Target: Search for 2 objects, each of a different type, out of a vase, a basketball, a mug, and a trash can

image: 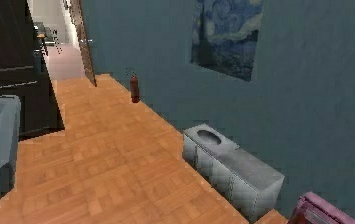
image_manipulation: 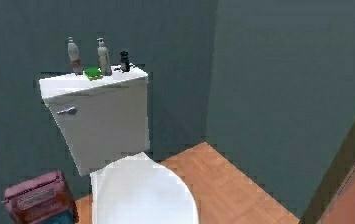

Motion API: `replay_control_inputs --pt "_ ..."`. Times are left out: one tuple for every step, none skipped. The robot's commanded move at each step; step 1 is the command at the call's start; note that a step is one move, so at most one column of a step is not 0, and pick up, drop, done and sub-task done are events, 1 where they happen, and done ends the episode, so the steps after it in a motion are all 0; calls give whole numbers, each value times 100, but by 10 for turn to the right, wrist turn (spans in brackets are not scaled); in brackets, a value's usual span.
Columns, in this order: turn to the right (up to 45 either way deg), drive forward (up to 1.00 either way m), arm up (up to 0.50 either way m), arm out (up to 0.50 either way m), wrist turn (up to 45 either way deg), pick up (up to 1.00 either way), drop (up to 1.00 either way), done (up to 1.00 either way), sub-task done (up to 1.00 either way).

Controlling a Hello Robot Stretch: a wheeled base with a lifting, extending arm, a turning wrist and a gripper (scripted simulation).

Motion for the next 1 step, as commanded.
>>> replay_control_inputs --pt "-60 0 0 0 0 0 0 0 0"
